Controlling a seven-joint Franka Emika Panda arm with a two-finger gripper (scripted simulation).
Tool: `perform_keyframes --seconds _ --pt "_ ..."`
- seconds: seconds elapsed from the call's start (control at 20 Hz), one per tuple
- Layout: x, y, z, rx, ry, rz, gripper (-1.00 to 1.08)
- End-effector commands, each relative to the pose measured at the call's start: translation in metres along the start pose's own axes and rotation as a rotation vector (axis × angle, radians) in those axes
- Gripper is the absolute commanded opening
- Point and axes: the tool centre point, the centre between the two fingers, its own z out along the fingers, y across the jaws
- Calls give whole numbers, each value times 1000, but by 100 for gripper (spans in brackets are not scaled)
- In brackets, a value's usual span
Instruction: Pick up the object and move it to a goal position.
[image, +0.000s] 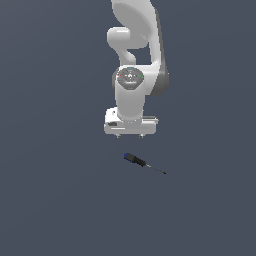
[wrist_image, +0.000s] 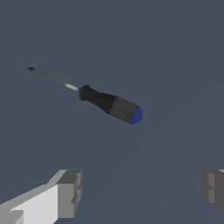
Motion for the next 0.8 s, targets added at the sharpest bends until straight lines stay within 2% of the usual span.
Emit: perform_keyframes --seconds 0.0,0.4,0.75 --pt "0 0 0 0 0 0 100" --pt "4 -25 -1 0 -8 -48 100" --pt "4 -25 -2 0 -8 -46 100"
